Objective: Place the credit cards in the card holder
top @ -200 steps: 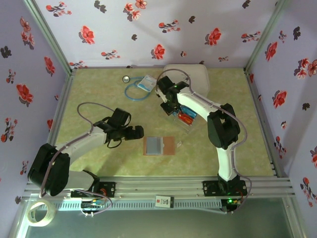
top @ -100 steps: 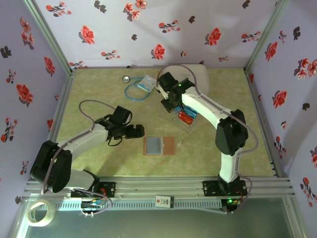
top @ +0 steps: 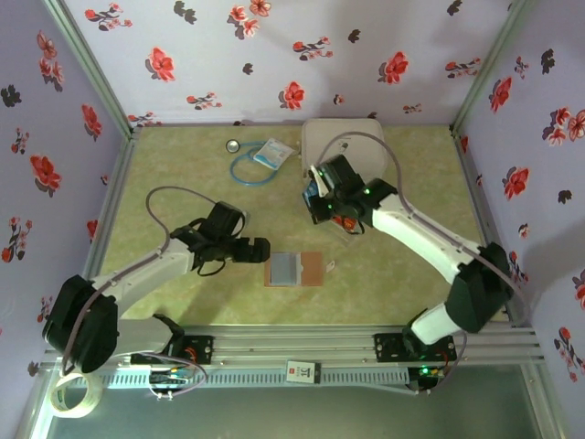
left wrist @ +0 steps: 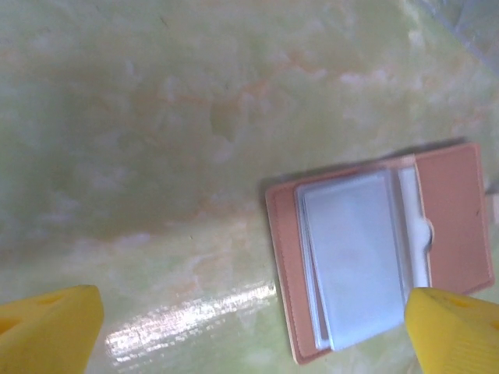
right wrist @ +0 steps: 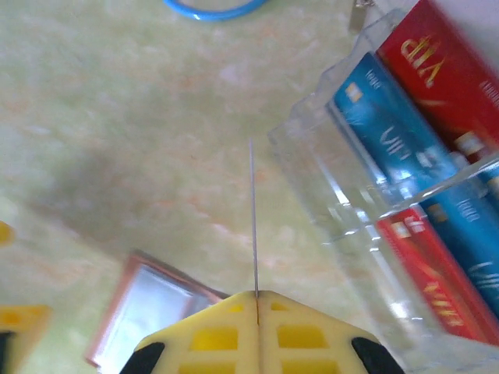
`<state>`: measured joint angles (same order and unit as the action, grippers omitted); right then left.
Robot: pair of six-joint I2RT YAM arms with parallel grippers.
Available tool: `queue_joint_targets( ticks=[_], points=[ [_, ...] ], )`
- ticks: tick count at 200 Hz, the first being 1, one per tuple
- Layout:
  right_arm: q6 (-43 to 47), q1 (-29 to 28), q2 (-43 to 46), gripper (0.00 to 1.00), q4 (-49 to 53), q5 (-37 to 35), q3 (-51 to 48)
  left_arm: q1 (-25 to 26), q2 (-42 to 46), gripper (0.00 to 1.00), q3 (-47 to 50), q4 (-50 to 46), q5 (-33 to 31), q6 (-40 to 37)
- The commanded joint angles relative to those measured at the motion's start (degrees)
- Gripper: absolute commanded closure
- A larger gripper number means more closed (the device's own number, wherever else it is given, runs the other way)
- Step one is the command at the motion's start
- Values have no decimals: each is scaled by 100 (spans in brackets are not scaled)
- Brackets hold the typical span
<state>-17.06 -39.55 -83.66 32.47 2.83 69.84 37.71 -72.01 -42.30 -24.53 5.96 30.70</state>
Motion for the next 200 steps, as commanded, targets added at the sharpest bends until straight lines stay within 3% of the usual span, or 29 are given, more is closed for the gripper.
queue_joint_targets(
  ticks=[1, 28, 72, 200],
  points=[
    [-1354, -17, 508, 100, -1509, 694, -901, 300, 102, 0, 126, -68, -287, -20],
    [-2199, -26, 1021, 100, -2616, 883, -2014, 712, 5, 0, 87, -165, -691, -46],
    [-2860, -44, 1403, 100, -3492, 892, -3073, 1185, -339, 0, -88, -289, -1225, -158],
    [-3347, -289, 1330, 100, -4505, 917, -4228, 1476, -1277, 0, -354, -29, -1571, -249]
  ],
)
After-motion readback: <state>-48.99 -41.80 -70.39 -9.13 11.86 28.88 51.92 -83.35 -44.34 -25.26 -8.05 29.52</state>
